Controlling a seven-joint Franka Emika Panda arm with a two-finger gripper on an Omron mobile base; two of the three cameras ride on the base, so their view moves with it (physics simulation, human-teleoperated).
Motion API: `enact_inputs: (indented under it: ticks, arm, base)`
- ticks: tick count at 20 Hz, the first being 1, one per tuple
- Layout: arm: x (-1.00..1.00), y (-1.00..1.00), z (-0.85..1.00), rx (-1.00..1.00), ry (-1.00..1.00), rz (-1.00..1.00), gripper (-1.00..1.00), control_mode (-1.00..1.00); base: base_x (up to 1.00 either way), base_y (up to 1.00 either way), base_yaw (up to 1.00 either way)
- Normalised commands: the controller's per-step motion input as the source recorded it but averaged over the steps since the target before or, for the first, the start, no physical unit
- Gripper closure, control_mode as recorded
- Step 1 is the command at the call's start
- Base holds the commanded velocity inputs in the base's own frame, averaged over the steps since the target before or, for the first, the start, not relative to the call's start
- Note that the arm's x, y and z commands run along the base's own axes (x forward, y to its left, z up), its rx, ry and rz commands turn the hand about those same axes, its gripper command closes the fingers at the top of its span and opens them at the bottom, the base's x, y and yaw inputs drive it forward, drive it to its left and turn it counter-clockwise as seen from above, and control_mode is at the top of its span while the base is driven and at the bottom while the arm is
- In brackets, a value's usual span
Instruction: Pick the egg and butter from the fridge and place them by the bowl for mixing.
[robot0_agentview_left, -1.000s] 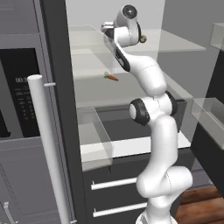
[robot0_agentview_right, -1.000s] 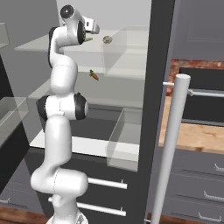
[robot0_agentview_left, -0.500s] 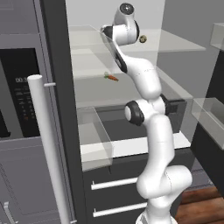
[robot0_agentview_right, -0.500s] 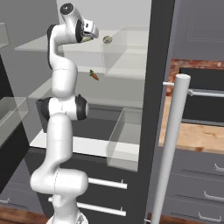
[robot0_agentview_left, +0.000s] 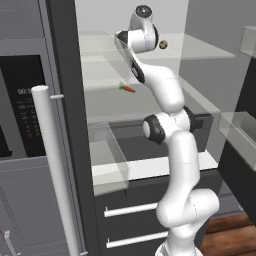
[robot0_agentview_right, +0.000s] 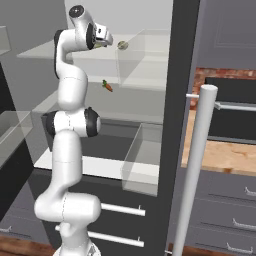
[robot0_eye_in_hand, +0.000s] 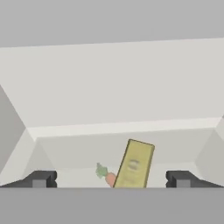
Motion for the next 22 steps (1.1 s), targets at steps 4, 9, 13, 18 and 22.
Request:
enact_inputs:
  ticks: [4, 9, 13, 18, 22]
  arm:
    - [0.13, 0.00, -0.21, 0.01, 0.00, 0.00, -1.00, -1.00]
    - [0.00, 0.03, -0.35, 0.00, 0.00, 0.00, 1.00, -1.00]
    - [0.00, 0.00, 0.00, 0.01, 0.00, 0.00, 1.00, -1.00]
    - [0.00, 0.00, 0.00, 0.00, 0.00, 0.00, 1.00, -1.00]
    - [-0.01, 0.00, 0.00, 0.00, -0.05, 0.00, 1.00, -1.00]
  base:
    - [0.00, 0.00, 0.00]
    - [0.00, 0.00, 0.00]
    - [0.00, 0.00, 0.00]
    - [0.00, 0.00, 0.00]
    - [0.00, 0.00, 0.00]
